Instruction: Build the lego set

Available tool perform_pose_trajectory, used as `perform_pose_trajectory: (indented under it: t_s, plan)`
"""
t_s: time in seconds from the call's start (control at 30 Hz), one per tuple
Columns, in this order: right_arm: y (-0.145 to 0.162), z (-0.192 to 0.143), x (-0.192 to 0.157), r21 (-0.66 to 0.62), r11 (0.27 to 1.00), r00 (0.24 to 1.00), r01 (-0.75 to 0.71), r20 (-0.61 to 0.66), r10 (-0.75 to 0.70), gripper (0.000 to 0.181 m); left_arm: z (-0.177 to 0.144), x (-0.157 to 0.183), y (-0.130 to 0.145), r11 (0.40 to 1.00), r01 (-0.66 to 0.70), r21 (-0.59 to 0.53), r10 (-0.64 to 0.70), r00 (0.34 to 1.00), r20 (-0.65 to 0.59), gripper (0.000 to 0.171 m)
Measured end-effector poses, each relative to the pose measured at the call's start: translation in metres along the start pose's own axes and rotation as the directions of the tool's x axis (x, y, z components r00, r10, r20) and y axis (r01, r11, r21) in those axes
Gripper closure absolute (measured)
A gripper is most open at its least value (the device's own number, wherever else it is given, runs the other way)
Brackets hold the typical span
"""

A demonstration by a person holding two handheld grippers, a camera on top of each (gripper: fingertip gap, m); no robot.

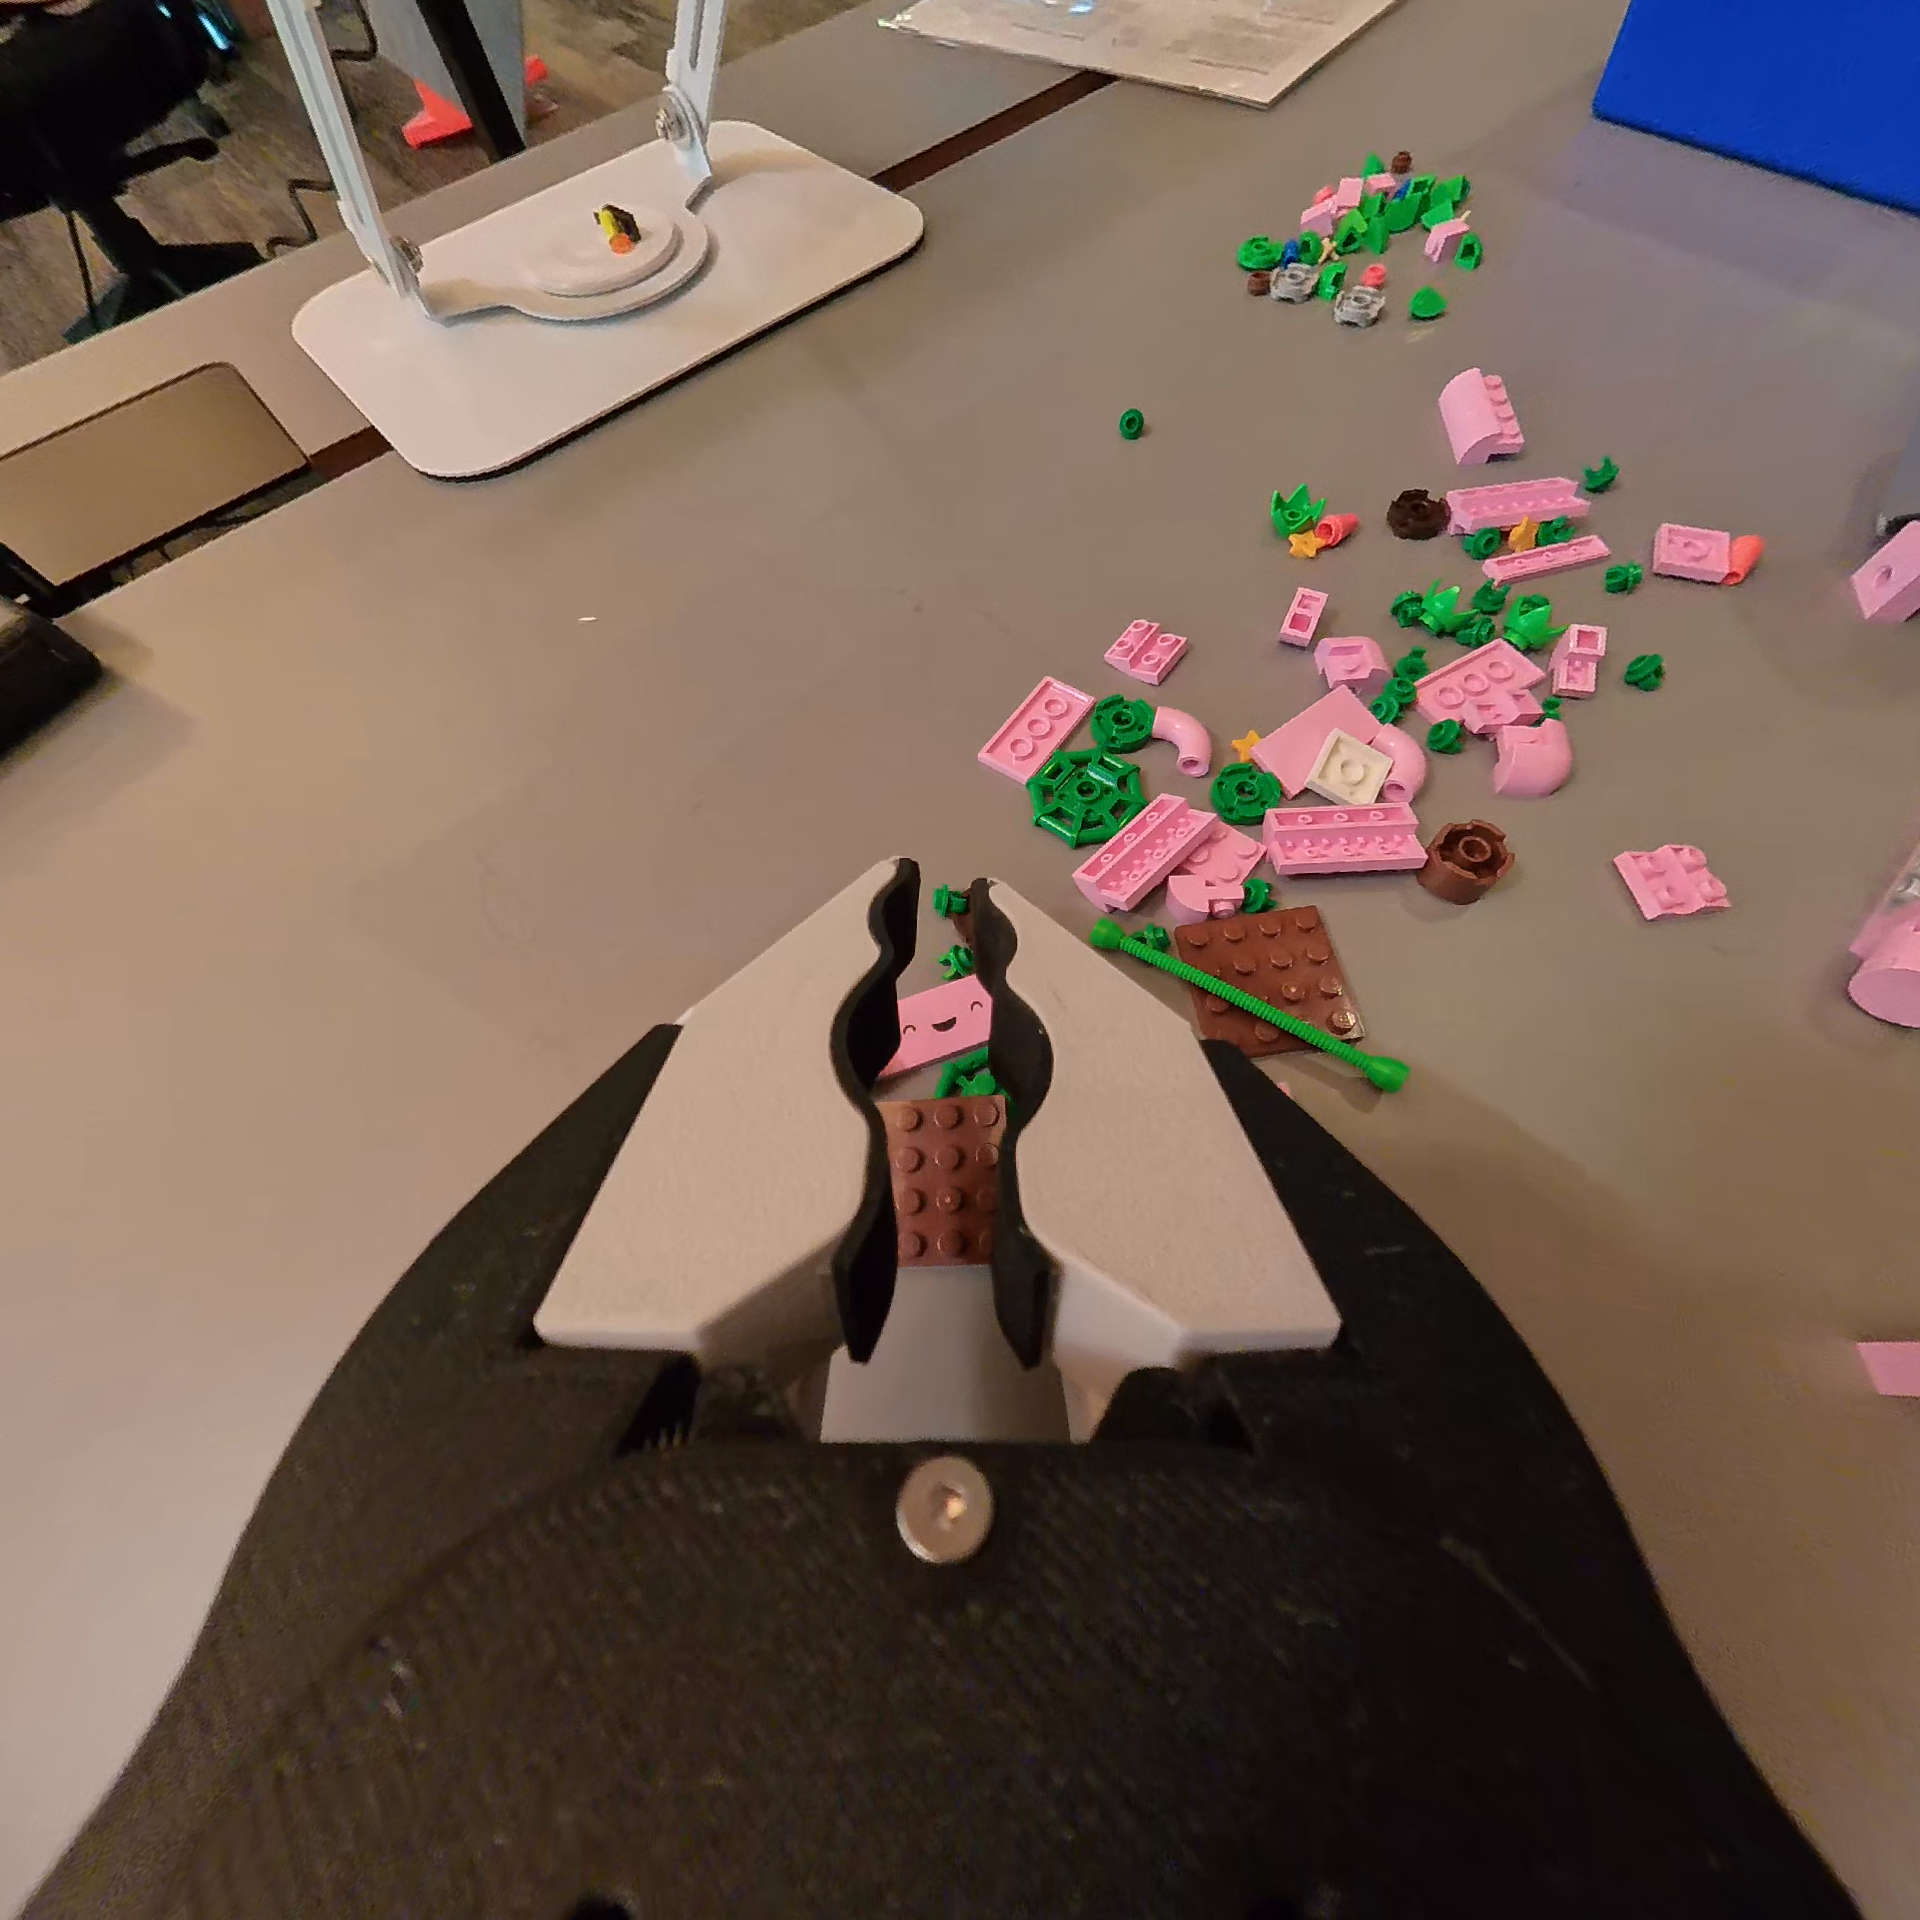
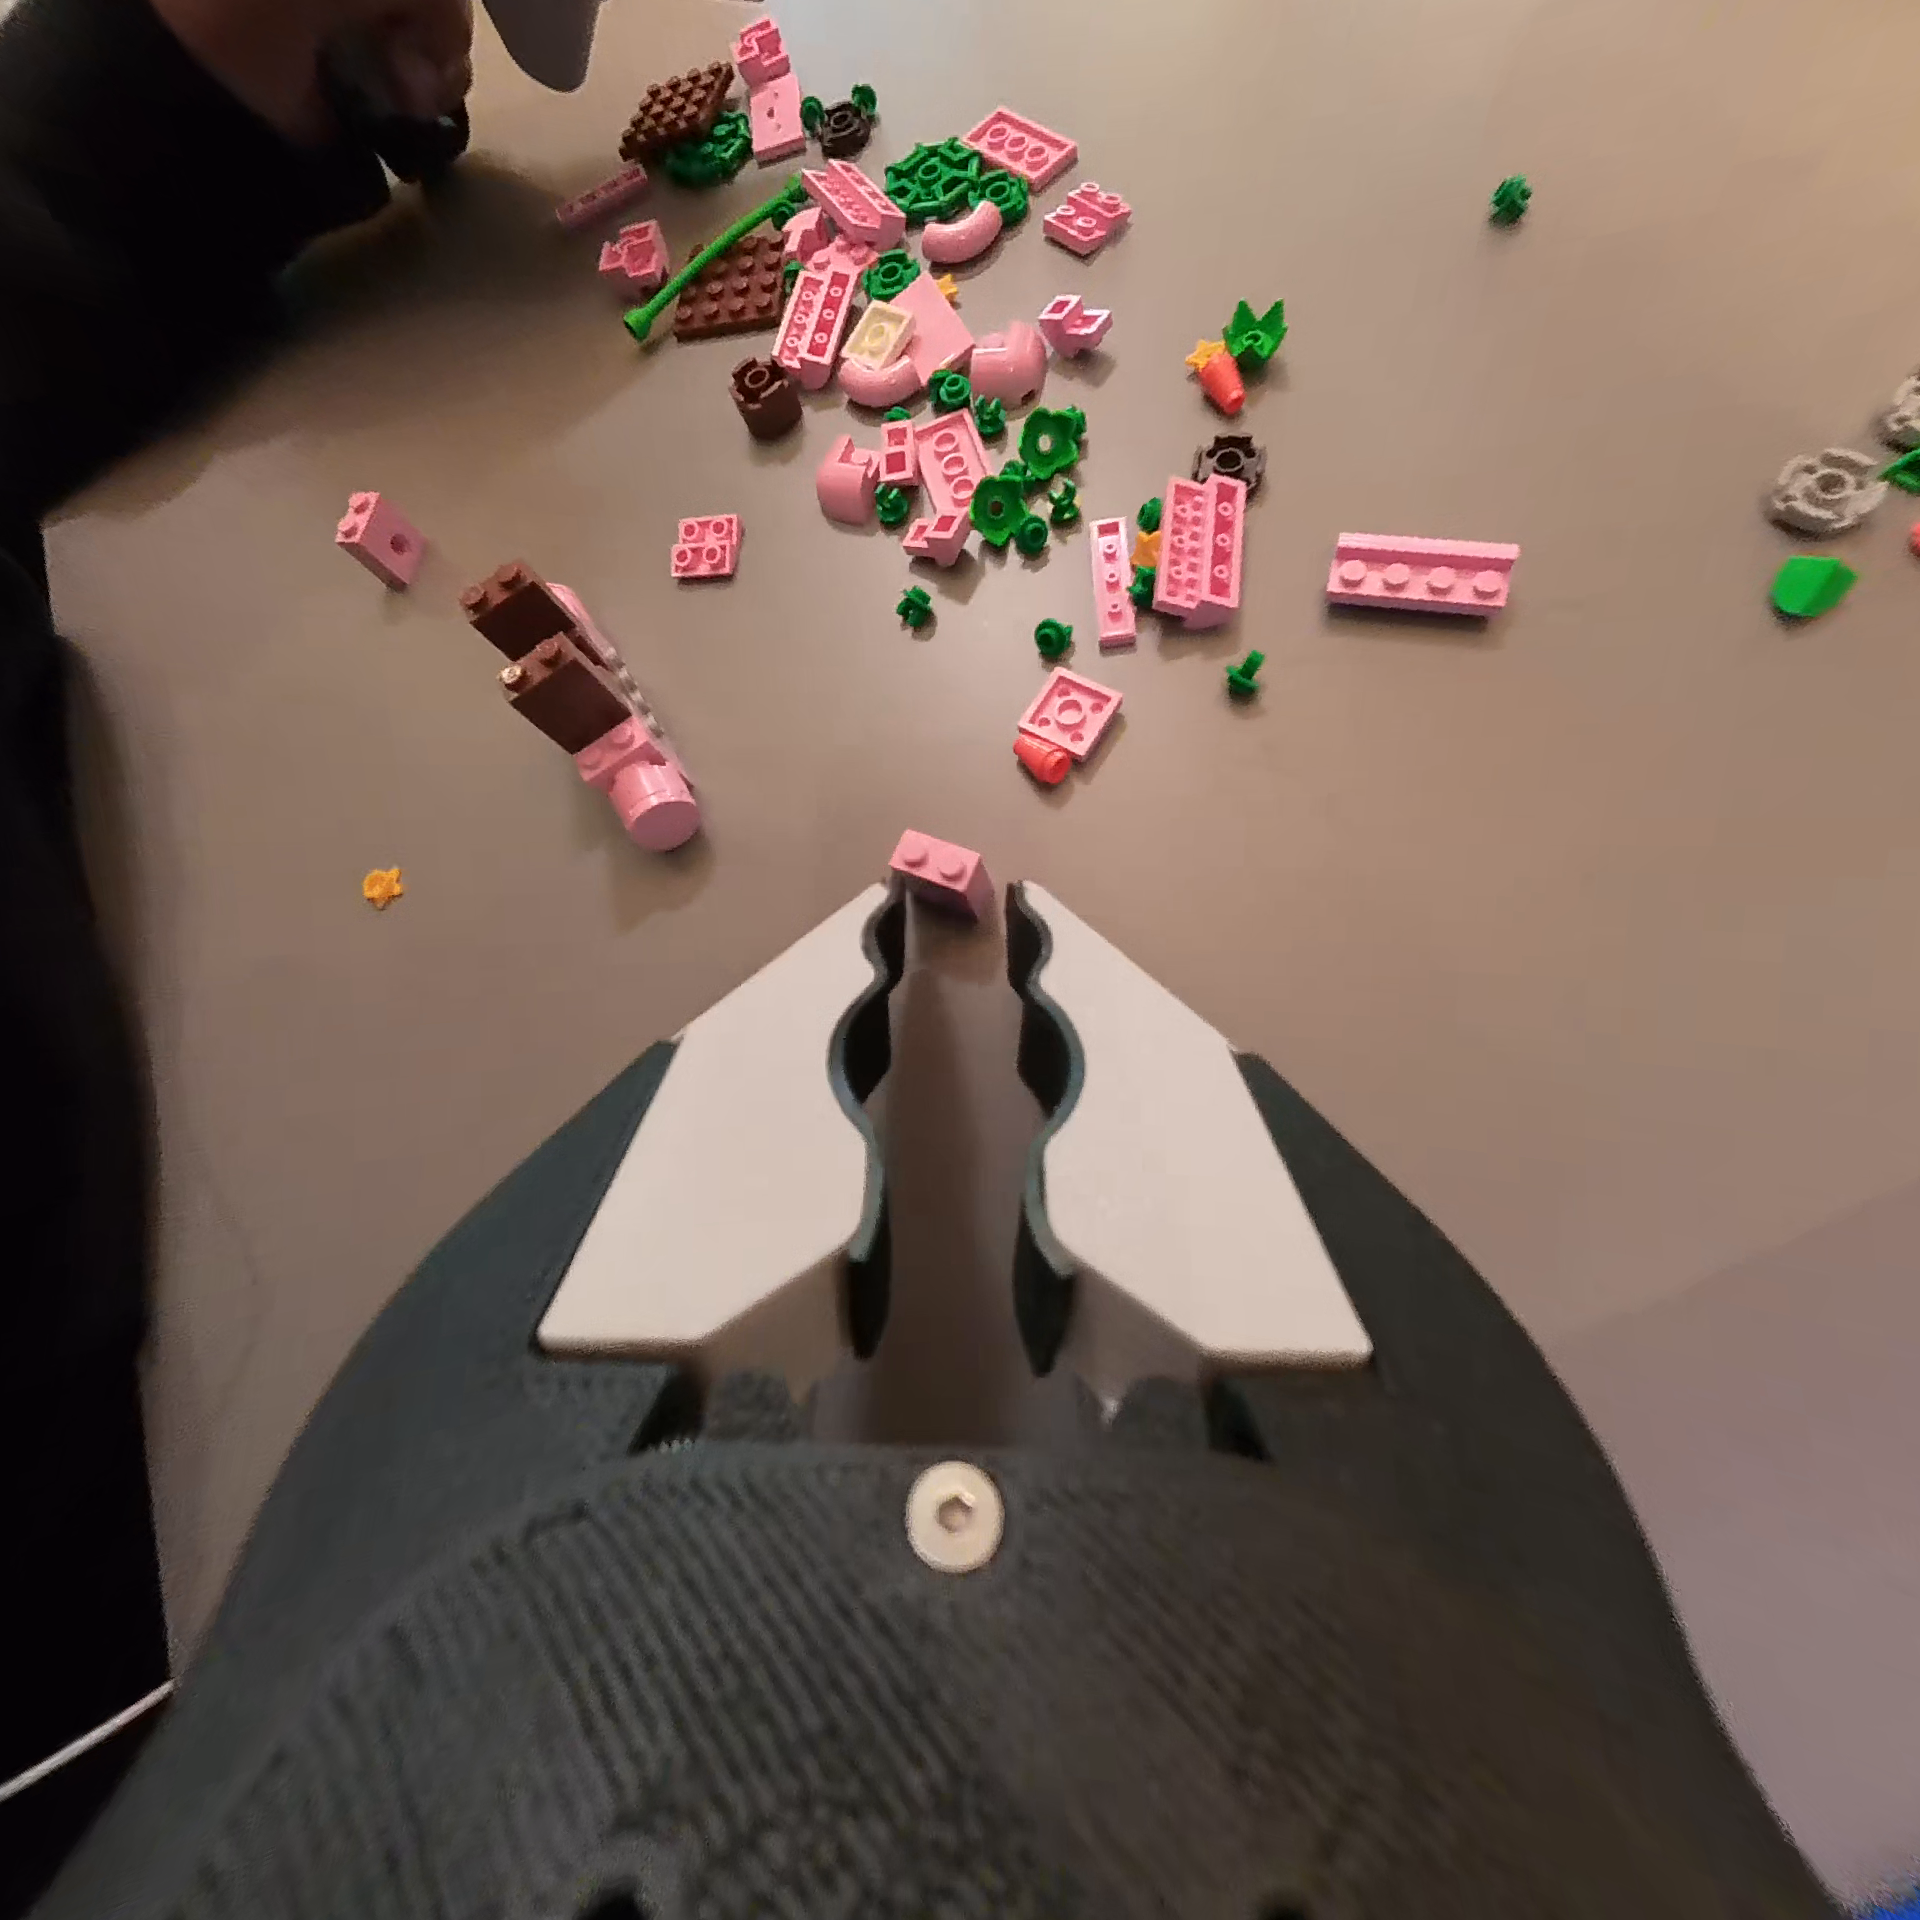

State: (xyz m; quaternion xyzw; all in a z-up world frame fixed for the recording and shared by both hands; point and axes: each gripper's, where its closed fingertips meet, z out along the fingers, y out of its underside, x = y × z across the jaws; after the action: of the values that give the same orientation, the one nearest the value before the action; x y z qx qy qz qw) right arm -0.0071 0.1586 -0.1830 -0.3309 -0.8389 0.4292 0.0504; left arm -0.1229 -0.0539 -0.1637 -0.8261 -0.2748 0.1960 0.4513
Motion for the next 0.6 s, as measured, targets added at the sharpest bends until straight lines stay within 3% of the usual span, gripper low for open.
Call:
perform_pose_trajectory:
  t_s: [0.3, 0.47, 0.6]
  plan:
    - [0.009, 0.005, -0.015, -0.033, 0.999, 0.995, 0.018, 0.097, -0.014, 0.159, 0.001, 0.001, 0.0, 1.0, -0.005, -0.005, 0.005, 1.0, -0.002, 0.163]
    - [0.016, 0.007, -0.024, -0.064, 0.997, 0.988, 0.047, 0.152, -0.037, 0.179, 0.001, 0.001, 0.001, 1.0, -0.005, -0.007, 0.005, 1.0, -0.003, 0.163]
    - [0.02, 0.006, -0.028, -0.073, 0.995, 0.983, 0.069, 0.175, -0.055, 0.181, 0.001, 0.001, 0.001, 1.0, -0.009, -0.008, 0.009, 1.0, -0.003, 0.163]
